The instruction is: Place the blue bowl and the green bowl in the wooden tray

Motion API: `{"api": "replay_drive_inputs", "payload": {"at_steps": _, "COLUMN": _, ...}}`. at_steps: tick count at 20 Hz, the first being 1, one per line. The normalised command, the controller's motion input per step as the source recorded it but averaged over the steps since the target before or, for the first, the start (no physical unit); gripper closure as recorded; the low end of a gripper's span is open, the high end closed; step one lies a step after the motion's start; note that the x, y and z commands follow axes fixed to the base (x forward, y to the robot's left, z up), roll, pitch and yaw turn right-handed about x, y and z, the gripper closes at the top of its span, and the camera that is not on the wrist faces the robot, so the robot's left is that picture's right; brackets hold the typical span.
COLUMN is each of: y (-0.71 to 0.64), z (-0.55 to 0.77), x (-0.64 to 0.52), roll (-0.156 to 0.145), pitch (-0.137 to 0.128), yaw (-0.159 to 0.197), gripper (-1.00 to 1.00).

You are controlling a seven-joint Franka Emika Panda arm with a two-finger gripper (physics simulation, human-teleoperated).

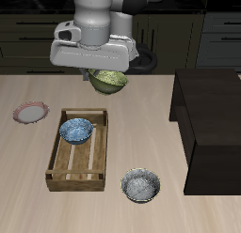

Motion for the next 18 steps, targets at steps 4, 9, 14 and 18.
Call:
{"api": "replay_drive_inputs", "payload": {"at_steps": 4, "y": -0.43, "z": -0.07, "x": 0.18, "roll": -0.048, "pitch": 0.017, "yaw": 0.015, "gripper": 1.00}}
{"api": "replay_drive_inputs", "payload": {"at_steps": 9, "y": -0.55, "z": -0.10, "x": 0.27, "roll": -0.057, "pitch": 0.014, "yaw": 0.001, "gripper": 1.00}}
{"api": "replay_drive_inputs", "payload": {"at_steps": 14, "y": -0.36, "z": -0.14, "x": 0.24, "roll": -0.042, "pitch": 0.023, "yaw": -0.002, "gripper": 1.00}}
{"api": "replay_drive_inputs", "payload": {"at_steps": 18, "y": 0.08, "z": -0.20, "x": 0.10, "roll": 0.026, "pitch": 0.025, "yaw": -0.001, "gripper": 1.00}}
